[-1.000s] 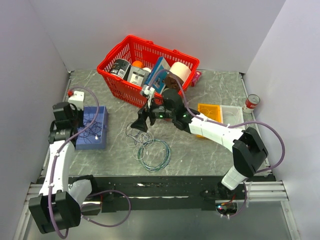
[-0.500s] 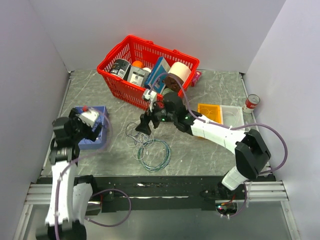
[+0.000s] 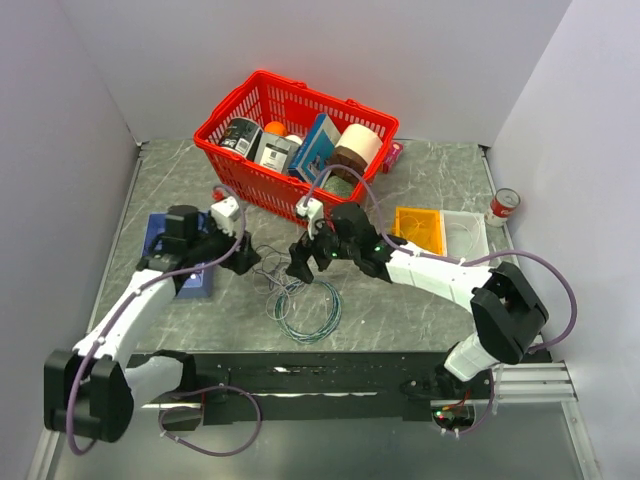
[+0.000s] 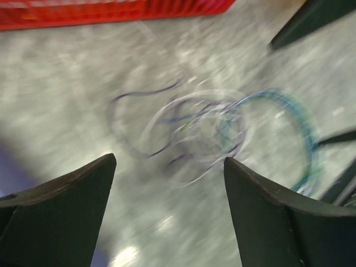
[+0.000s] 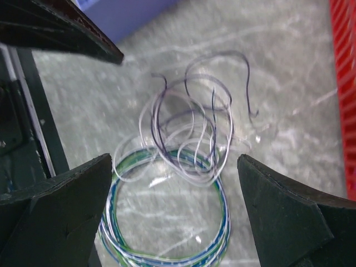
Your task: Untangle the cables
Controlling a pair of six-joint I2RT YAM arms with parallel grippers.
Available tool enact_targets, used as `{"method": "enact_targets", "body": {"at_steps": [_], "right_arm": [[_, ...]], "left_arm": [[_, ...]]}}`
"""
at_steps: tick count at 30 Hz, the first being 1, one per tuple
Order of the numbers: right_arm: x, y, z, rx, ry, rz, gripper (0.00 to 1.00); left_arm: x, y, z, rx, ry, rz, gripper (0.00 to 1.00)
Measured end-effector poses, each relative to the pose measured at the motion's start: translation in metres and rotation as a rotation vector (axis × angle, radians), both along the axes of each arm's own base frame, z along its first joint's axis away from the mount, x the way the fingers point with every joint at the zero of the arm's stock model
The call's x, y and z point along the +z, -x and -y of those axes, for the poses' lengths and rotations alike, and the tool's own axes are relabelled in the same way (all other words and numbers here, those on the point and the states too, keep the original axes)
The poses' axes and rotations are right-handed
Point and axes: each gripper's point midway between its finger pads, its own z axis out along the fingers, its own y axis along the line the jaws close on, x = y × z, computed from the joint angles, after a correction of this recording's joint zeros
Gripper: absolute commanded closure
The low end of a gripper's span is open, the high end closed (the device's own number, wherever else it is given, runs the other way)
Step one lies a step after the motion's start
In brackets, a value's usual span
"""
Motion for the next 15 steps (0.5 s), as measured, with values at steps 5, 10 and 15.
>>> {"method": "enact_targets", "body": {"at_steps": [5,10,15], "right_arm": [[-0.009,0.001,0.009,-0.028,0.023,-0.001,0.0],[-0.004,0.003,0.015,-0.046,0.017,0.019,0.0],[-0.001,0.003,0.015,-0.045,0.013,0.027,0.0]], "left_arm": [[-0.021,-0.003,0.029,0.067,0.072,-0.112,0.17],[-0.058,-0.01,0.024,0.213,0.068,-0.22,0.24],[-0.076,-0.02,0.03,0.295,0.078,-0.267,0.34]]}}
